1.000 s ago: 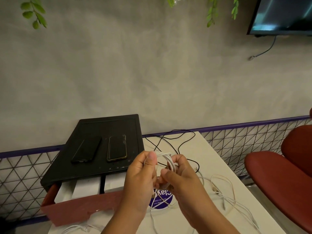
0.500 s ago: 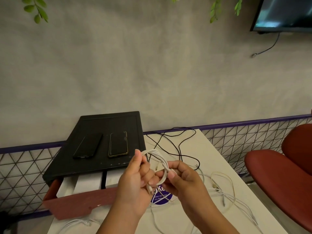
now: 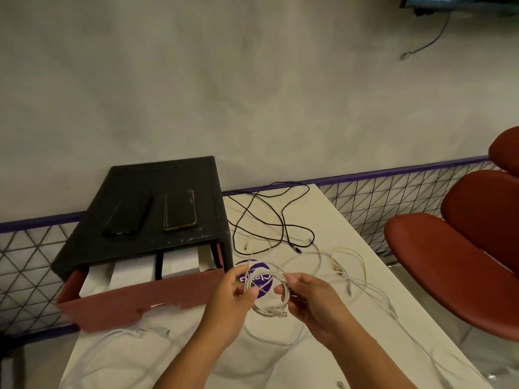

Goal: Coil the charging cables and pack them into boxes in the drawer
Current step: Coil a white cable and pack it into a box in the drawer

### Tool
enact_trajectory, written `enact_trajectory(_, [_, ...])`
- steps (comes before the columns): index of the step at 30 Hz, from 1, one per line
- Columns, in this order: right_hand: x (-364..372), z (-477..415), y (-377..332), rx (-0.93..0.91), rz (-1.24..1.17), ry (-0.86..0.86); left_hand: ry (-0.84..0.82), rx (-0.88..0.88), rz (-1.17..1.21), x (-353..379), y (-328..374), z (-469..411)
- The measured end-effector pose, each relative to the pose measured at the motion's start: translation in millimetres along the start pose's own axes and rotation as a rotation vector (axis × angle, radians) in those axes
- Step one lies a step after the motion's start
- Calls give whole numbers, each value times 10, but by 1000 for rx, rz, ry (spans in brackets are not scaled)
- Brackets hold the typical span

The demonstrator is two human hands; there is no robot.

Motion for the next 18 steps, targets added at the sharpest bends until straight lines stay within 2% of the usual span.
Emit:
enact_trajectory(6, [-423,1,795,178,113,65,-135,-138,-359,312,-751,138])
enact_trajectory(12, [-720,93,1382,265,245,85,-478,-128,-598,718,-1279,445])
enact_trajectory(18, [-835,98,1632,267,463,110,-547,-79,-783,845,-1517,552])
Point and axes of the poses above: each hand's wrist, its own z-axis away from the middle knuckle, its own x-axis out of the palm, y = z × x, the point moved 8 cm from there along -z, towards the middle knuckle, and after that the axes turned 14 degrees about z, right-handed, at the moved point
